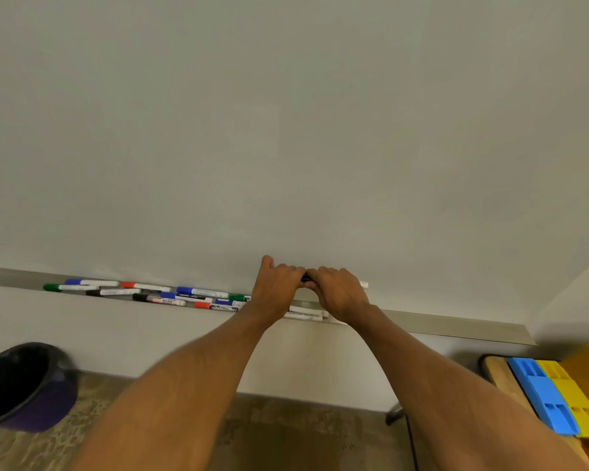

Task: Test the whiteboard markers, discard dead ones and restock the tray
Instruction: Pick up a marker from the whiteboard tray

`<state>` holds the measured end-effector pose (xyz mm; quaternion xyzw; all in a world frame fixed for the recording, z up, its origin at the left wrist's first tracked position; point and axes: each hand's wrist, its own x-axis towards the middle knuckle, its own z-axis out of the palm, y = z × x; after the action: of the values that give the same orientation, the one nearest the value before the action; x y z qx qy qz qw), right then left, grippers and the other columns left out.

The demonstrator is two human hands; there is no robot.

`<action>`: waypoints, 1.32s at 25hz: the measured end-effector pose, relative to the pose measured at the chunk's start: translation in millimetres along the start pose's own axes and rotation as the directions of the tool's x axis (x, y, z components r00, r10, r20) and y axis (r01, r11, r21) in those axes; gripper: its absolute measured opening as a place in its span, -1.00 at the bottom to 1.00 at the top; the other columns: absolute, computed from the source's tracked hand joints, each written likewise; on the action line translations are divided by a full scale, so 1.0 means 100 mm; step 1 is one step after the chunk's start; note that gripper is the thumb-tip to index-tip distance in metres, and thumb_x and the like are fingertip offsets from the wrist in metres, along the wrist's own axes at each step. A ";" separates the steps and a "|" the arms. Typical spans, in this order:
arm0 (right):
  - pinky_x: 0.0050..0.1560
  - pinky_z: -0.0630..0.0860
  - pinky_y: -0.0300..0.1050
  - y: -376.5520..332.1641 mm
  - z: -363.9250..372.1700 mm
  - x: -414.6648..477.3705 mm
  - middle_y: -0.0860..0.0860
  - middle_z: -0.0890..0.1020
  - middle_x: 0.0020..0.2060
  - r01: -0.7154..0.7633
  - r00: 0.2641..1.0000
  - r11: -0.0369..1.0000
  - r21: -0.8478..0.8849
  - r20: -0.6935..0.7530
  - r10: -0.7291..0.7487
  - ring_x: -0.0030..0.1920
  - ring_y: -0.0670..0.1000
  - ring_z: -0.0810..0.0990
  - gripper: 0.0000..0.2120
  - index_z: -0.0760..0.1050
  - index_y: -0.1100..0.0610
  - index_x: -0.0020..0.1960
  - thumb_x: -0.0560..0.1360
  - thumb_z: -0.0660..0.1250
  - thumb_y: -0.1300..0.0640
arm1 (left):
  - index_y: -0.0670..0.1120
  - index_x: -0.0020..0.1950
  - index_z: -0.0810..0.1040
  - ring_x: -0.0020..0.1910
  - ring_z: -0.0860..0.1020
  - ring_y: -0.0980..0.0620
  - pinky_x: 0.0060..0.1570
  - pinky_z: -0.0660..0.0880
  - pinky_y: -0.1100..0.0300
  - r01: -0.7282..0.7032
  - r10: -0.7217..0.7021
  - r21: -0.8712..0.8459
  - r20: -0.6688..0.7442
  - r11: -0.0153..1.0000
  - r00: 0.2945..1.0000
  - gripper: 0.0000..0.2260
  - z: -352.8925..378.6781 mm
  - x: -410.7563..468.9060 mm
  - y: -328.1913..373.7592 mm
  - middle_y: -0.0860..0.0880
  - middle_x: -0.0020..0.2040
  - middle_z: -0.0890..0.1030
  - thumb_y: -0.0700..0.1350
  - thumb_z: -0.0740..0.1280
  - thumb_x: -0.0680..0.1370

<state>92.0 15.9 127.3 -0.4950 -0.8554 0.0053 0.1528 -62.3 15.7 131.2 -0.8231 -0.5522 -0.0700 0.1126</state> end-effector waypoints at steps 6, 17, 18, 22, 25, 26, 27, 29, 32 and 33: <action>-0.30 0.41 -0.11 -0.22 -0.28 0.17 0.03 0.62 -0.19 -0.103 0.991 0.978 -0.184 -0.104 0.085 -0.28 0.07 0.59 -0.57 0.40 -0.08 0.28 0.59 -0.07 -0.21 | 0.03 0.19 0.47 -0.09 0.51 0.01 -0.02 0.10 0.10 -0.034 0.033 -0.011 -0.065 0.999 0.997 -0.79 -0.33 0.11 -0.27 0.04 -0.04 0.62 0.03 0.11 0.67; -0.06 0.42 0.01 -0.32 -1.26 0.68 0.11 0.49 -0.06 -0.071 0.910 0.983 0.171 -0.393 0.134 -0.11 0.10 0.46 -0.77 0.31 0.22 0.18 0.52 0.13 0.26 | -0.07 0.02 0.56 -0.10 0.54 -0.03 -0.13 0.21 0.10 -0.074 0.092 0.056 -0.686 0.996 0.722 -0.87 -1.13 0.60 -0.76 0.00 -0.03 0.59 -0.05 0.31 0.55; -0.02 0.42 0.00 -0.30 -1.40 0.76 0.11 0.49 -0.02 -0.055 0.890 0.981 0.184 -0.437 0.132 -0.06 0.10 0.46 -0.74 0.32 0.22 0.20 0.51 0.13 0.29 | -0.08 0.07 0.56 -0.04 0.53 -0.03 -0.10 0.24 0.09 -0.077 0.108 0.076 -0.724 0.994 0.681 -0.85 -1.27 0.68 -0.80 -0.01 0.04 0.58 -0.06 0.28 0.57; 0.04 0.46 -0.11 -0.30 -2.07 1.04 0.05 0.50 0.11 0.047 0.778 0.979 0.199 -0.622 0.089 0.01 -0.02 0.50 -0.68 0.28 0.12 0.34 0.59 0.11 0.24 | -0.13 0.21 0.53 0.23 0.47 -0.06 0.05 0.31 0.06 -0.100 0.178 0.147 -0.826 0.984 0.535 -0.74 -1.91 1.06 -0.93 -0.07 0.30 0.52 -0.07 0.17 0.61; -0.21 0.37 -0.32 -0.31 -2.55 1.15 -0.11 0.48 -0.07 0.080 0.680 0.977 0.196 -0.728 0.091 -0.27 -0.21 0.46 -0.72 0.20 -0.05 0.32 0.63 0.10 0.08 | -0.18 0.28 0.51 0.33 0.45 -0.10 0.19 0.35 0.02 -0.102 0.214 0.188 -0.869 0.977 0.447 -0.70 -2.43 1.32 -1.02 -0.12 0.37 0.47 -0.08 0.18 0.63; -0.25 0.33 -0.33 -0.30 -2.68 1.19 -0.13 0.45 -0.11 0.090 0.636 0.978 0.189 -0.766 0.089 -0.32 -0.23 0.43 -0.75 0.22 -0.06 0.29 0.63 0.11 0.07 | -0.20 0.31 0.50 0.35 0.44 -0.11 0.24 0.36 0.00 -0.099 0.216 0.193 -0.879 0.976 0.425 -0.68 -2.59 1.39 -1.03 -0.14 0.37 0.46 -0.08 0.19 0.63; -0.24 0.34 -0.31 -0.28 -2.81 1.23 -0.12 0.46 -0.12 0.100 0.588 0.979 0.179 -0.804 0.087 -0.32 -0.23 0.43 -0.79 0.27 -0.03 0.26 0.62 0.12 0.08 | -0.22 0.33 0.48 0.36 0.42 -0.11 0.29 0.36 -0.01 -0.099 0.218 0.195 -0.887 0.976 0.407 -0.66 -2.73 1.47 -1.04 -0.16 0.37 0.46 -0.09 0.21 0.62; -0.20 0.43 -0.22 -0.23 -3.03 1.28 -0.07 0.54 -0.08 0.129 0.486 0.981 0.145 -0.872 0.064 -0.22 -0.14 0.51 -0.80 0.40 0.04 0.22 0.61 0.15 0.10 | -0.26 0.36 0.44 0.37 0.41 -0.13 0.36 0.33 -0.04 -0.103 0.227 0.203 -0.901 0.974 0.369 -0.63 -2.98 1.60 -1.03 -0.21 0.37 0.45 -0.13 0.25 0.60; -0.18 0.51 -0.20 -0.18 -3.32 1.33 -0.09 0.55 0.03 0.217 0.402 0.965 0.149 -0.914 0.051 -0.12 -0.10 0.54 -0.65 0.41 0.02 0.29 0.51 0.21 0.17 | -0.32 0.38 0.38 0.38 0.38 -0.18 0.39 0.29 -0.05 -0.118 0.227 0.197 -0.908 0.973 0.351 -0.58 -3.26 1.78 -0.97 -0.26 0.37 0.42 -0.23 0.33 0.55; -0.16 0.50 -0.23 -0.15 -3.40 1.34 -0.09 0.55 0.05 0.223 0.385 0.964 0.142 -0.922 0.046 -0.09 -0.10 0.54 -0.59 0.39 0.02 0.30 0.46 0.27 0.18 | -0.33 0.39 0.36 0.40 0.36 -0.19 0.40 0.28 -0.05 -0.124 0.220 0.187 -0.907 0.974 0.358 -0.55 -3.33 1.84 -0.96 -0.28 0.38 0.40 -0.26 0.35 0.54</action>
<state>107.8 73.0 488.4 -0.3457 -0.6459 -0.1726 0.6584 -77.6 127.6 507.0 -0.6913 -0.3087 -0.4805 0.4427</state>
